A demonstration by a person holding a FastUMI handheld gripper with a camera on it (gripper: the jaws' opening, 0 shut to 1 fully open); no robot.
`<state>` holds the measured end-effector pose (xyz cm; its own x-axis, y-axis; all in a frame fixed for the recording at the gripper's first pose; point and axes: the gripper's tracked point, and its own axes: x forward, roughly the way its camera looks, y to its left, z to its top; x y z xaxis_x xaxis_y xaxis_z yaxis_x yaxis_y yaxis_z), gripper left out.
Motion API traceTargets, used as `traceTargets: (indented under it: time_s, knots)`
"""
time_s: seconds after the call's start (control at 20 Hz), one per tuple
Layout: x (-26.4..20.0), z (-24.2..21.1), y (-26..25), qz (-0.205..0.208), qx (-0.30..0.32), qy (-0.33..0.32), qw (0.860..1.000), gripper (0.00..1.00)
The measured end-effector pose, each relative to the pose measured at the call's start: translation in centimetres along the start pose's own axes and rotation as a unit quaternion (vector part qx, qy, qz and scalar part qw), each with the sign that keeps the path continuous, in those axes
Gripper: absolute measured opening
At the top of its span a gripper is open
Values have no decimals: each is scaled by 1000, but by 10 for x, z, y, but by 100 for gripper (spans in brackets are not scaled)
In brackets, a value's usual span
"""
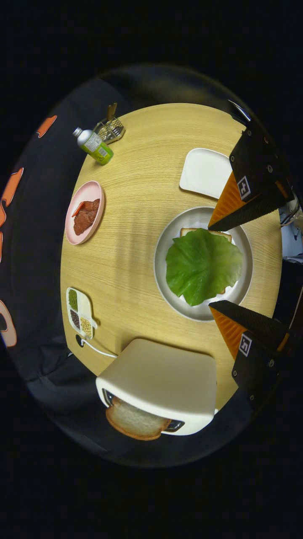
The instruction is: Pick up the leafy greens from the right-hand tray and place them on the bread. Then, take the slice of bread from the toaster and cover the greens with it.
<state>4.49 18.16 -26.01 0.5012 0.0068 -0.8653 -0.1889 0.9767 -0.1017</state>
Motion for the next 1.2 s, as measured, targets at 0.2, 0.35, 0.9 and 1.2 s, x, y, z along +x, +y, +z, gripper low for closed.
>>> traceTargets:
  time_s: [0.2, 0.35, 0.9, 1.2]
  knots:
    - [-29, 29, 29, 14, -7, -22, 1000, 99]
    - [-48, 55, 53, 24, -21, -39, 999, 99]
    - [-77, 126, 154, 75, -37, -63, 995, 99]
    - [-44, 129, 182, 65, -42, -36, 996, 97]
